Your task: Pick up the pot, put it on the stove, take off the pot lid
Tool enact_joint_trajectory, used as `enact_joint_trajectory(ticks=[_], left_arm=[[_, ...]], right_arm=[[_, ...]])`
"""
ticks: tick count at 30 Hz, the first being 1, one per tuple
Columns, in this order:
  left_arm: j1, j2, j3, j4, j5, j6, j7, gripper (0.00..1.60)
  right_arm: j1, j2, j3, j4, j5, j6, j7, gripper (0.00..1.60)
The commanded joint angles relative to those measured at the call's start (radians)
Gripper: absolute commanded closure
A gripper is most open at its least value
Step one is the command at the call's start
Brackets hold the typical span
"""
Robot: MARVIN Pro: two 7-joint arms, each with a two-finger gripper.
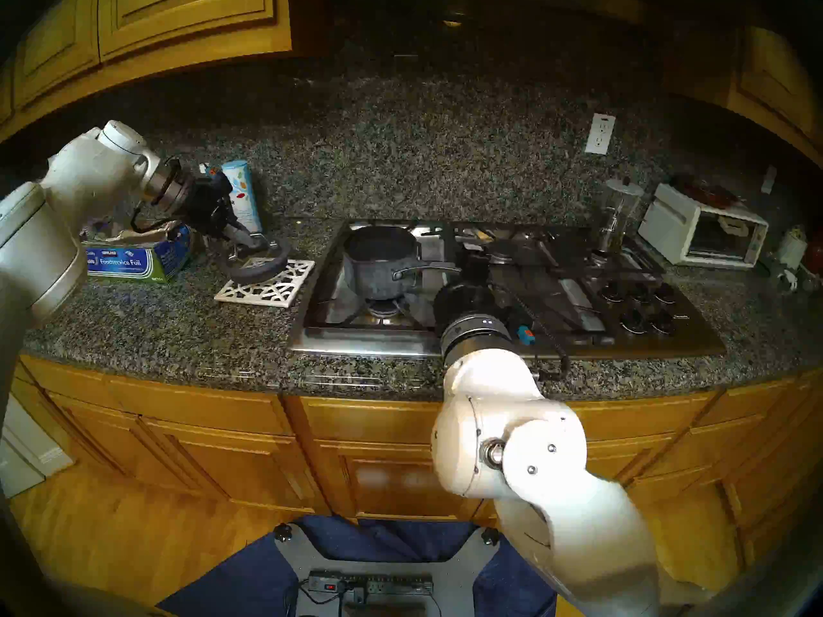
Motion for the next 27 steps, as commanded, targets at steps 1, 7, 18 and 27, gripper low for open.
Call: enact_joint_trajectory(ticks=[1,7,18,27], left_arm=[[-0.038,0.004,-0.013,-0.006,-0.009,-0.016,-0.010,1.60],[-0.022,0.006,-0.014,-0.009,-0.007,-0.029,-0.018,1.60],[-0.008,0.002,-0.019,-0.011,-0.006,-0.048,0.005,1.60],[-0.004,-0.005,-0.022,-0.015,-0.003,-0.059,0.030,1.60]], right_arm=[[0.018,0.000,0.004,-0.028,-0.017,0.001,0.015,0.00],[0.018,0.000,0.004,-0.028,-0.018,0.000,0.015,0.00],[0.018,-0.001,0.004,-0.028,-0.017,0.001,0.015,0.00],[0.018,-0.001,0.004,-0.028,-0.017,0.001,0.015,0.00]])
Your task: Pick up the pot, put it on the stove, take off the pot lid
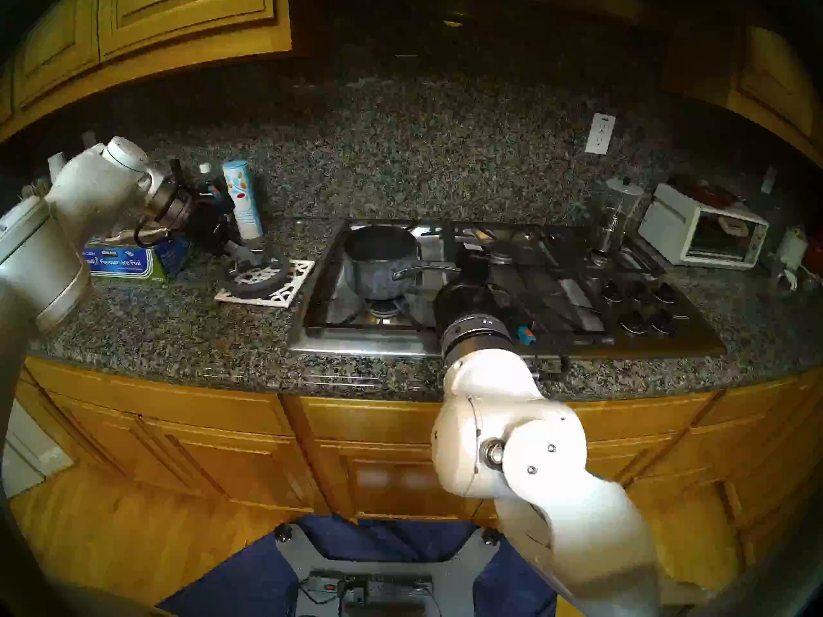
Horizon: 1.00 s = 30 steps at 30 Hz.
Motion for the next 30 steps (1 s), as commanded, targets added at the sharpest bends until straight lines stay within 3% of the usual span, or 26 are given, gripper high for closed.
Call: enact_joint_trajectory(ticks=[1,24,26,27,28,30], left_arm=[[-0.052,-0.010,-0.015,-0.003,-0.010,-0.003,0.012,1.60],[-0.028,-0.017,0.001,-0.011,0.007,-0.014,-0.016,1.60],[-0.028,-0.017,0.002,-0.012,0.008,-0.016,-0.017,0.88],[-0.029,-0.017,0.004,-0.013,0.011,-0.017,-0.018,0.28],[-0.030,-0.018,0.005,-0.013,0.012,-0.018,-0.018,0.00],[-0.029,-0.017,0.006,-0.014,0.015,-0.022,-0.019,0.00]], right_arm=[[0.018,-0.001,0.005,-0.028,-0.016,0.001,0.015,0.00],[0.018,0.000,0.004,-0.028,-0.018,0.000,0.015,0.00],[0.018,0.000,0.004,-0.028,-0.018,0.000,0.015,0.00],[0.018,0.000,0.004,-0.028,-0.018,0.000,0.015,0.00],[0.018,0.000,0.004,-0.028,-0.018,0.000,0.015,0.00],[0.018,-0.001,0.004,-0.028,-0.018,0.000,0.015,0.00]])
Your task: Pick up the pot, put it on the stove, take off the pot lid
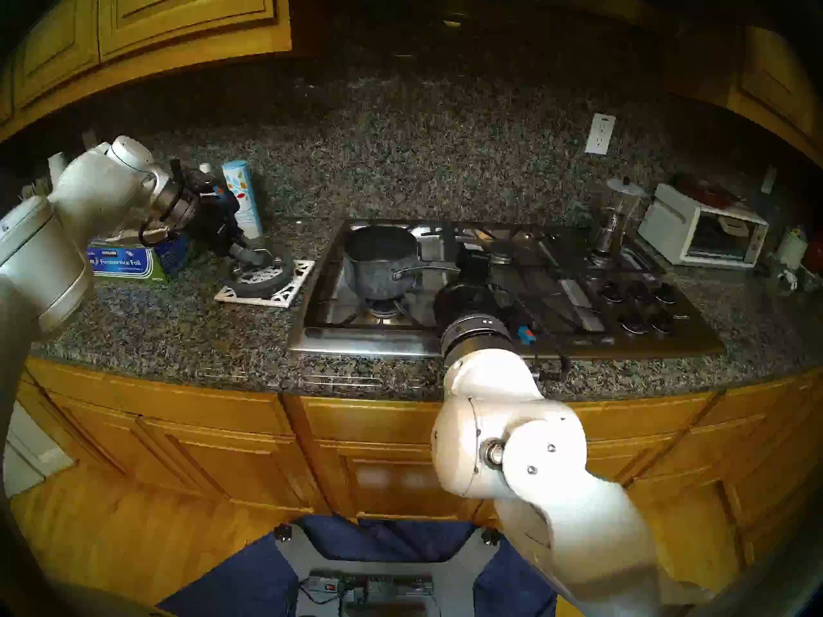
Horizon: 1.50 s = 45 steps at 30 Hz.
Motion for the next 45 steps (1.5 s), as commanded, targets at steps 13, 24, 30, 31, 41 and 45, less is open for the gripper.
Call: enact_joint_trajectory(ticks=[13,24,30,31,41,45], left_arm=[[-0.045,-0.001,0.008,-0.013,0.021,-0.025,-0.027,0.00],[-0.086,0.006,-0.001,-0.018,0.023,-0.018,-0.031,0.00],[-0.105,0.013,-0.006,-0.022,0.021,-0.010,-0.031,0.00],[-0.108,0.014,-0.006,-0.023,0.021,-0.009,-0.031,0.00],[-0.131,0.026,-0.016,-0.030,0.016,0.014,-0.031,0.00],[-0.144,0.033,-0.023,-0.035,0.013,0.028,-0.031,0.00]], right_arm=[[0.018,-0.001,0.004,-0.028,-0.016,0.001,0.015,0.00],[0.019,-0.001,0.005,-0.028,-0.015,0.001,0.014,0.00],[0.019,-0.002,0.005,-0.028,-0.015,0.001,0.014,0.00],[0.019,-0.002,0.005,-0.028,-0.015,0.001,0.014,0.00],[0.018,-0.002,0.005,-0.028,-0.015,0.001,0.014,0.00],[0.018,-0.002,0.005,-0.028,-0.015,0.001,0.014,0.00]])
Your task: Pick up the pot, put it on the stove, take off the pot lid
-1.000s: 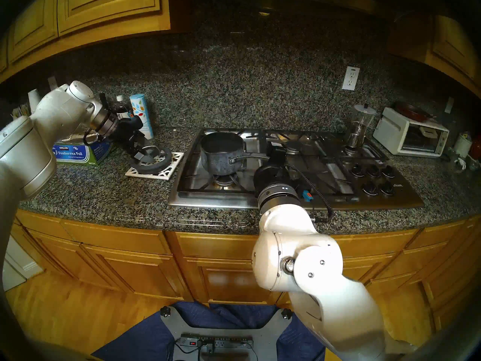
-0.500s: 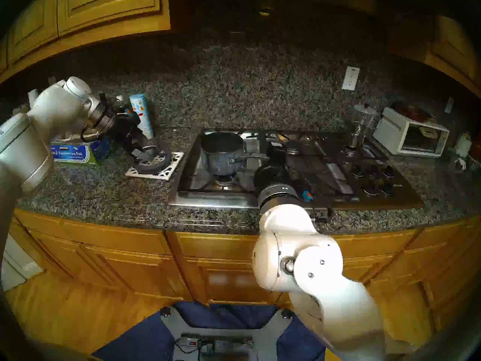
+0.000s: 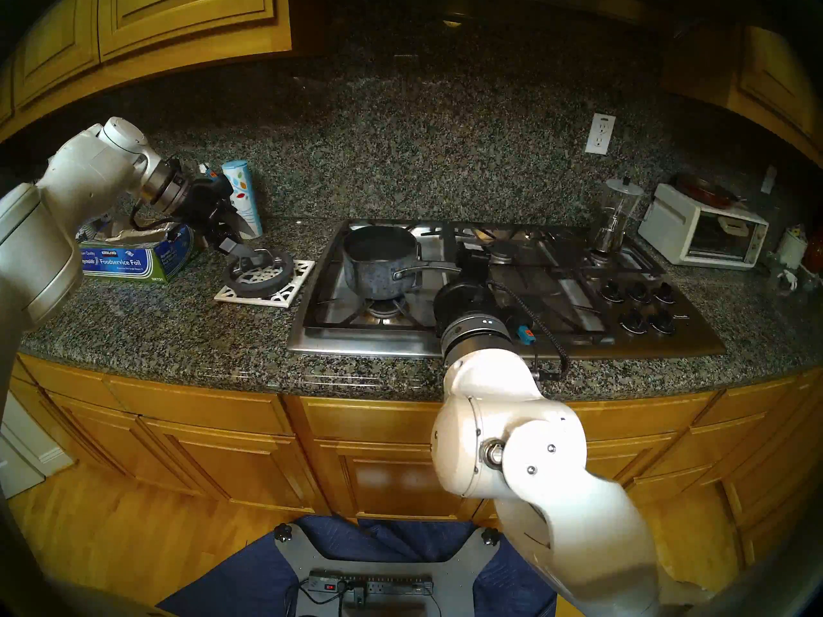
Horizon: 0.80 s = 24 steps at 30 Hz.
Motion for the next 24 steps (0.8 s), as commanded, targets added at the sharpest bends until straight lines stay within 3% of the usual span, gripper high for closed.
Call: enact_joint_trajectory(ticks=[1,24], left_arm=[[-0.081,0.008,-0.018,-0.007,-0.013,0.016,0.001,0.00],[-0.096,0.038,-0.039,-0.068,-0.030,0.088,0.001,0.00]], right_arm=[[0.018,-0.001,0.005,-0.028,-0.014,0.001,0.015,0.00],[0.018,-0.001,0.005,-0.028,-0.015,0.001,0.015,0.00]])
